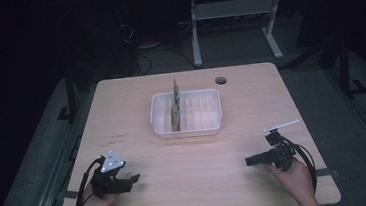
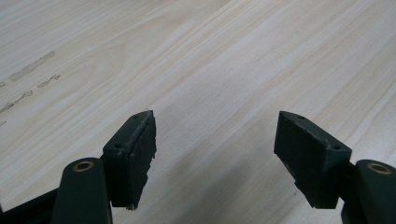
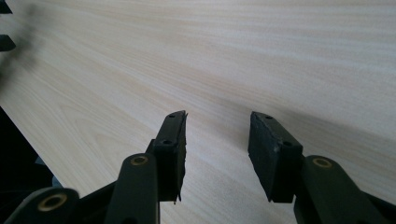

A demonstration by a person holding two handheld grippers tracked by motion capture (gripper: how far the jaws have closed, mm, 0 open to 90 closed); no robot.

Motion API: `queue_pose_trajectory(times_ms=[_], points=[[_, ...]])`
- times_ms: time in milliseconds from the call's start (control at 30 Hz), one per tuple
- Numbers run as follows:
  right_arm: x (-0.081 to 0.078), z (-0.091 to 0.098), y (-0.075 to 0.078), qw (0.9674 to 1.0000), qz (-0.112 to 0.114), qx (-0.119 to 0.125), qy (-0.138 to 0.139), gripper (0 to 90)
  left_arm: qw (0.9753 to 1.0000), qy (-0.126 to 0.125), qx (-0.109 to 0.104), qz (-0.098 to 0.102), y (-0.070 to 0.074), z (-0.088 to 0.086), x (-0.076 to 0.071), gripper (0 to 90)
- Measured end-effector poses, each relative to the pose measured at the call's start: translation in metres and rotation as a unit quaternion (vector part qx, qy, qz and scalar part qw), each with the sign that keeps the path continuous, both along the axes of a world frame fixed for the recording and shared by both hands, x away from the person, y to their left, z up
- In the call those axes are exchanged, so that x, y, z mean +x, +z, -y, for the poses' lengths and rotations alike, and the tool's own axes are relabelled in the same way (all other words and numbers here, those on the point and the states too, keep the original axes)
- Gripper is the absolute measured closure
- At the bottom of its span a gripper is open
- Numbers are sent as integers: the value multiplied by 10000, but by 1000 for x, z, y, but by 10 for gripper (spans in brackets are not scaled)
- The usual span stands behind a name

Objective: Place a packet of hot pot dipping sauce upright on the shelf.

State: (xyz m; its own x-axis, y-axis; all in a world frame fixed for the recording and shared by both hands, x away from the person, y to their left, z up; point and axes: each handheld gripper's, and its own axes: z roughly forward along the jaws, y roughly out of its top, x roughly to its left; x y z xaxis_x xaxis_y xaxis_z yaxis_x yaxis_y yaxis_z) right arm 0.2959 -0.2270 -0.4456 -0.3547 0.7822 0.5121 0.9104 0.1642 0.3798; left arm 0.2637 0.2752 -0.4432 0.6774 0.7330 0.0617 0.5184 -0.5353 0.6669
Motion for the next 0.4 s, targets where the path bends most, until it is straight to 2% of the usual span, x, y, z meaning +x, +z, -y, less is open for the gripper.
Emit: queue_pose_trajectory(times_ms=[133, 400], points=[[-5, -1, -2, 10000, 45, 20, 27, 548, 10000, 10, -11, 0, 0, 0, 0, 290], [-18, -2, -9, 9996, 270, -22, 4, 527, 10000, -3, 4, -2, 0, 0, 0, 290]])
